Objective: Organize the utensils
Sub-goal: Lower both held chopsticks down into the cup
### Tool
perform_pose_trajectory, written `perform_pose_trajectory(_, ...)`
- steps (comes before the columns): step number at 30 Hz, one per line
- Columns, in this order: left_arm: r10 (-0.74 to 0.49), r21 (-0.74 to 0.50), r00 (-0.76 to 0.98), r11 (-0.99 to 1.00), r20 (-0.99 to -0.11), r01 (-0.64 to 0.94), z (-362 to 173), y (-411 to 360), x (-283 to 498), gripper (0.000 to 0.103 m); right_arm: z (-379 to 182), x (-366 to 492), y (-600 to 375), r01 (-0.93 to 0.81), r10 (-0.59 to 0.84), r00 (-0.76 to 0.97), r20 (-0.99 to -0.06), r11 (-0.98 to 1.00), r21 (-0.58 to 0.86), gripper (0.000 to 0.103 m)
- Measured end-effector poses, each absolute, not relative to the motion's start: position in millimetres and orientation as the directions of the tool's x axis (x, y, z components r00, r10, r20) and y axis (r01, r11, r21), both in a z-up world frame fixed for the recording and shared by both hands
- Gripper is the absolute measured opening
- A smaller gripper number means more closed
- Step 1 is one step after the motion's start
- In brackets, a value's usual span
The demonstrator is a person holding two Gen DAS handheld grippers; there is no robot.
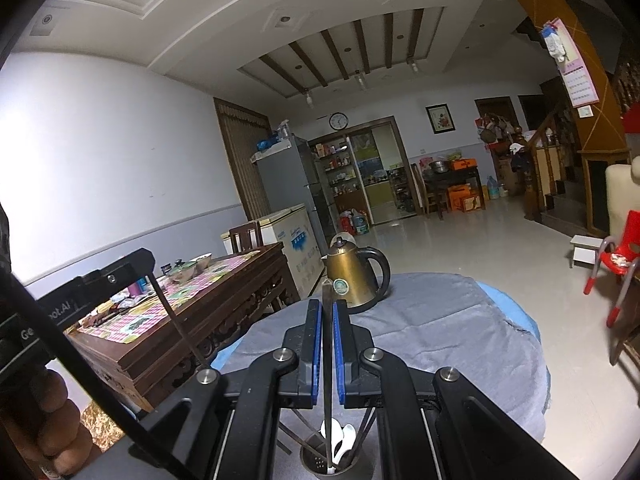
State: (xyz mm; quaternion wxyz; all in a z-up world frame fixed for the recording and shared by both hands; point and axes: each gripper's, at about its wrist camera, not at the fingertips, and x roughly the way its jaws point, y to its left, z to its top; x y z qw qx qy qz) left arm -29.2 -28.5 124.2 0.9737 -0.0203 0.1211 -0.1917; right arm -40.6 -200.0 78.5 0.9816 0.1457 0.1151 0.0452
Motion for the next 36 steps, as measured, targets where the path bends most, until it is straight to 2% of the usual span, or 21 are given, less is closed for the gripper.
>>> perform_pose_trajectory(24,-0.39,-0.142,0.893,0.92,-0.225,0.366,107,-24,-22,0.005,68,-36,-202,0.011,0.059,0.979,-0.193,0.939,0.343,0.006)
perform_pose_trajectory(36,-0.367,-0.139,0.898,0.929,-0.245,0.342,96,-26,-12,0.005,60,-31,-196,0.004,0.071,0.973,-0.22,0.947,0.321,0.006)
